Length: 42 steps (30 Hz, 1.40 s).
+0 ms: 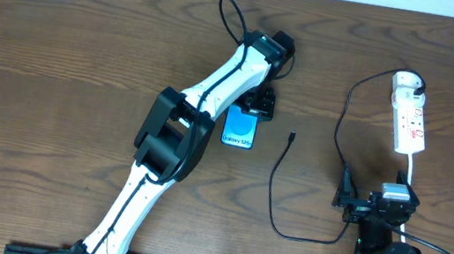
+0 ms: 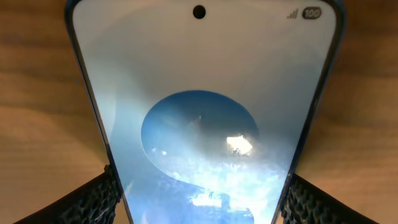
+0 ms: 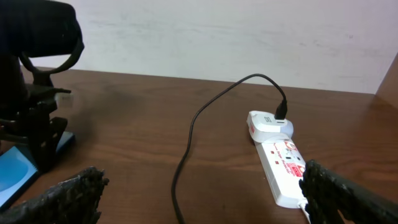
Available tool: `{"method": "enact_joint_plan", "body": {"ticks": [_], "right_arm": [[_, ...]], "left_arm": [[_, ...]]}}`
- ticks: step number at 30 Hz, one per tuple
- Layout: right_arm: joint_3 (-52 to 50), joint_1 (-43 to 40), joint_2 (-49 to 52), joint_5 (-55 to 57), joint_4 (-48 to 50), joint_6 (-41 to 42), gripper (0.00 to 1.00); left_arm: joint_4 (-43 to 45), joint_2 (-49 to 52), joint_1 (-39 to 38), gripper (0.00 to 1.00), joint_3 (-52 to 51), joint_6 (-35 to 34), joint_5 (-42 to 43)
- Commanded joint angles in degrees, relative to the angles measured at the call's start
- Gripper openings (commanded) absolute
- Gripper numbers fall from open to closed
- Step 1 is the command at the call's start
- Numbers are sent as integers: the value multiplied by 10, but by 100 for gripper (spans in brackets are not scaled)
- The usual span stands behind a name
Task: Plug charger to phone and switch on socket
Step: 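Lower the left gripper and close it on the phone's sides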
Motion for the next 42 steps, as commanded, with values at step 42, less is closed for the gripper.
{"method": "enact_joint_plan", "body": {"ticks": [42], "right_arm": [[-1,-3,-2,-1,-2,-5,99]], "left_arm": [[48,-24,9,99,-35,26,-12]]}}
